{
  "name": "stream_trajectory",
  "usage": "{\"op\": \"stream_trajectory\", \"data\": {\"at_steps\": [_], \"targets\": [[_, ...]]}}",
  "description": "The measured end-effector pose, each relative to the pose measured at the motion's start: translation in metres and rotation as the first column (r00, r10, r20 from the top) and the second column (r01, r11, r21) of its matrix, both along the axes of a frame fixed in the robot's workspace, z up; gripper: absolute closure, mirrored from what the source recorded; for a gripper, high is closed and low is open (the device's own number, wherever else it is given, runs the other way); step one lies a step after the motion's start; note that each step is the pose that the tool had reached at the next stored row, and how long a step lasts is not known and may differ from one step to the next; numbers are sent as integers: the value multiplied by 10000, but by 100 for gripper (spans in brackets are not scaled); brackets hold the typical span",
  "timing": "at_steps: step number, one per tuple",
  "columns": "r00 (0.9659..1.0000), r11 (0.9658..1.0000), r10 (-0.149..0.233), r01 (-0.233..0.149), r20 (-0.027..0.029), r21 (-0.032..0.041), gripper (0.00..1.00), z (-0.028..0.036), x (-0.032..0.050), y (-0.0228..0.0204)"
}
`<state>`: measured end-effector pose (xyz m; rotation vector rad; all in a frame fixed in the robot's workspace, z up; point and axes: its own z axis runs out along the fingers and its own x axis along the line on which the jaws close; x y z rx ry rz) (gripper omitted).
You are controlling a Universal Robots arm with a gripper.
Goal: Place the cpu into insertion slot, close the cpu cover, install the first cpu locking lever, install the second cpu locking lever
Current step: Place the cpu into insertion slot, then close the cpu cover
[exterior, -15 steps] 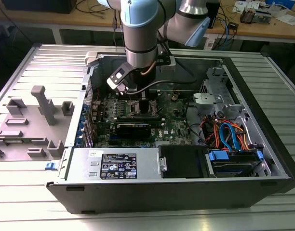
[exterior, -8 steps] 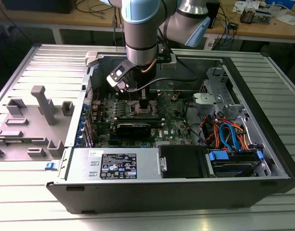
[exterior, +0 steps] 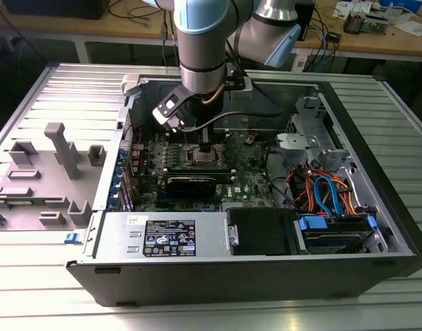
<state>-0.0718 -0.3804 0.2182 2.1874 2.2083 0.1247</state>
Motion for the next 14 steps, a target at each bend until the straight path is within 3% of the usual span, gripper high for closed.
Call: {"op": "stream_trajectory", "data": {"at_steps": [14], "targets": [[10000, 10000, 0, 0, -8, 0, 89, 0, 1, 0]]}}
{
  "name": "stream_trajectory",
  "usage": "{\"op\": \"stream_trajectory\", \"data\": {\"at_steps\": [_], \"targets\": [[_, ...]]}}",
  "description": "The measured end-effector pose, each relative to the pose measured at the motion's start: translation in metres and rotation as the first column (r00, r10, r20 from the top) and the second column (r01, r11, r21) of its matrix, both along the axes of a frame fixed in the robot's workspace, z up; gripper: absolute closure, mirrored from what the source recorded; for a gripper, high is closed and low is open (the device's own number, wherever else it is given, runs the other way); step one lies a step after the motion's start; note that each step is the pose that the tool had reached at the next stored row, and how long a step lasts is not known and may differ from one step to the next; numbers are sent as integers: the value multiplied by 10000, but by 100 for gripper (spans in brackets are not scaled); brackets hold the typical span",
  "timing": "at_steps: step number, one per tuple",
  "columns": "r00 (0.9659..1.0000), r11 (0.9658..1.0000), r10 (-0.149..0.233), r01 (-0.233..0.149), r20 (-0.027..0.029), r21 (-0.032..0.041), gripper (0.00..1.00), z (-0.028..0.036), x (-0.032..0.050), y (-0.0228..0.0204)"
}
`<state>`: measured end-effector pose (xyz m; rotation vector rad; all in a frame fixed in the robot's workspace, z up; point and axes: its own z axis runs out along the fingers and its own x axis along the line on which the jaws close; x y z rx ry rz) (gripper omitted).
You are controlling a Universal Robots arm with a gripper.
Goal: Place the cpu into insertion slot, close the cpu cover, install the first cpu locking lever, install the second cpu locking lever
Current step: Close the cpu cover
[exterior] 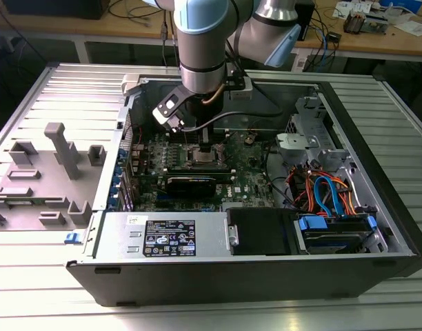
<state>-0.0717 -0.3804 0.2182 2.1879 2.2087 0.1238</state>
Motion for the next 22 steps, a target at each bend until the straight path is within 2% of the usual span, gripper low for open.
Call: {"op": "stream_trajectory", "data": {"at_steps": [1, 4, 8, 10, 11, 13, 15, 16, 17, 21, 22], "targets": [[10000, 10000, 0, 0, 0, 0, 89, 2, 0, 1], [10000, 10000, 0, 0, -1, -2, 89, 60, 0, 0], [10000, 10000, 0, 0, -1, -29, 89, 217, 0, 0], [10000, 10000, 1, -1, -1, -81, 89, 222, 7, 1], [10000, 10000, 0, 0, -2, -98, 89, 221, 47, 1], [10000, 10000, 0, 0, -1, -97, 89, 218, 105, 1], [10000, 10000, 1, -1, -1, -98, 89, 218, 127, 0], [10000, 9999, -1, 1, -2, -107, 89, 238, 131, 1], [10000, 9999, -2, 2, -1, -115, 89, 298, 132, 1], [10000, 9999, 1, -1, -5, -138, 89, 454, 134, 1], [10000, 9999, 2, -2, -16, -141, 89, 464, 140, 1]]}}
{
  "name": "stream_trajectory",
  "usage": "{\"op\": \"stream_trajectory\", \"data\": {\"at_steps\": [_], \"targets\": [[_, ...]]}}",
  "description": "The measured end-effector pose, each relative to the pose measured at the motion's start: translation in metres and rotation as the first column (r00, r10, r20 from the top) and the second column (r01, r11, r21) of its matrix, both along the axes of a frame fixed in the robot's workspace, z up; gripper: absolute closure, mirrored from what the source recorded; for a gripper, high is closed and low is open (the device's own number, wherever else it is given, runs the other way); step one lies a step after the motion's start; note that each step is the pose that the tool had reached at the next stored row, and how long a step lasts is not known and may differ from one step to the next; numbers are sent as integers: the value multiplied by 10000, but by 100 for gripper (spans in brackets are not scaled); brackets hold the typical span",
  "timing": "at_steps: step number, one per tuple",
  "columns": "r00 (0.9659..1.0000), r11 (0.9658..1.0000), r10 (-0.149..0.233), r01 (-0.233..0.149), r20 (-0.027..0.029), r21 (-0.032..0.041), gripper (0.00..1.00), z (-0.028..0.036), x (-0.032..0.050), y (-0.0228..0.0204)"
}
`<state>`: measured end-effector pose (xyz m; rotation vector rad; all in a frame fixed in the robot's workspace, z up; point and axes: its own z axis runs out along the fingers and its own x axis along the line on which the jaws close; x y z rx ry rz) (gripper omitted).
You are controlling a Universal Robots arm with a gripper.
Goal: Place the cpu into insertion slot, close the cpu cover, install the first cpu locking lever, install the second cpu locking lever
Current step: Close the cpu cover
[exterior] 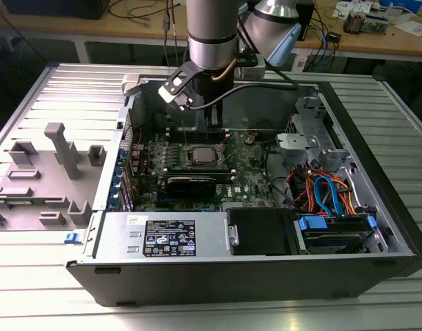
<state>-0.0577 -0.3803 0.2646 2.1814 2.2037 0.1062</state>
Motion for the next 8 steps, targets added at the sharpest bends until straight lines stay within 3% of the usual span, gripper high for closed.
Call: {"op": "stream_trajectory", "data": {"at_steps": [1, 3, 6, 8], "targets": [[10000, 10000, -2, 2, -25, 2, 89, 3, 10, 1], [9999, 10000, -3, 3, -158, 0, 89, 3, 25, 0], [9998, 10000, -2, 2, -183, -3, 89, 7, 27, 1], [9998, 10000, -2, 2, -183, -2, 89, 48, 27, 0]]}}
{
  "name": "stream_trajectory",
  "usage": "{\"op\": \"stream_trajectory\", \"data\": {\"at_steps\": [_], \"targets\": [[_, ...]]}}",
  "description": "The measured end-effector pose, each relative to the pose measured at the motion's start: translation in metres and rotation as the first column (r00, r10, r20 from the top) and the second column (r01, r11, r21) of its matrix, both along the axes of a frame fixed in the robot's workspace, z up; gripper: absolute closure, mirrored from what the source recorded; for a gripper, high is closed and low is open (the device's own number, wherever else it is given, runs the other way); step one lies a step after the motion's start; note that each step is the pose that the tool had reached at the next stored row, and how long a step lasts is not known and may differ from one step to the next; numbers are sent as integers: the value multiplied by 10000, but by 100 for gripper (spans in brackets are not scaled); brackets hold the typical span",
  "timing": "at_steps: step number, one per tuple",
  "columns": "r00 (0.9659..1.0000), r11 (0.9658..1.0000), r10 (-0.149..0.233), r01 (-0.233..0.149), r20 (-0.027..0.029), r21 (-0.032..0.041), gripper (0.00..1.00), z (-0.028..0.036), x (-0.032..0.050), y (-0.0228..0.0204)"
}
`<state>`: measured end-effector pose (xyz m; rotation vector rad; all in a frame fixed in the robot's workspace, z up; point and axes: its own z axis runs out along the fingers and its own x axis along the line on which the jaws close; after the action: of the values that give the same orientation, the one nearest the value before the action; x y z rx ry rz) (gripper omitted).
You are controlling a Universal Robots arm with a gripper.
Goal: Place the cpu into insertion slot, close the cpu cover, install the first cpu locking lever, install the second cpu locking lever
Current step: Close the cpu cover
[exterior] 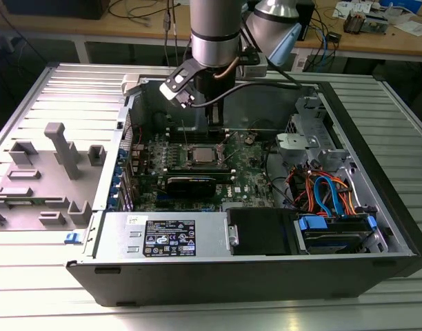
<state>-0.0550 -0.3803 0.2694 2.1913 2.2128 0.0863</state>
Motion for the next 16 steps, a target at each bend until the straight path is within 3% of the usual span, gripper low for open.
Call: {"op": "stream_trajectory", "data": {"at_steps": [3, 5, 7, 9, 11, 15, 16], "targets": [[10000, 10000, 0, 0, 0, -2, 89, 84, 1, 0], [10000, 10000, -1, 1, -21, 0, 89, 86, 45, 0], [9999, 10000, -1, 1, -107, -1, 89, 86, 196, 0], [9999, 10000, 0, 0, -156, -2, 89, 87, 311, 1], [9998, 10000, 13, -13, -175, -1, 89, 86, 412, 4], [9991, 9993, 384, -384, -184, 0, 89, 81, 507, 5], [9990, 9992, 393, -393, -199, -1, 89, 78, 564, 6]]}}
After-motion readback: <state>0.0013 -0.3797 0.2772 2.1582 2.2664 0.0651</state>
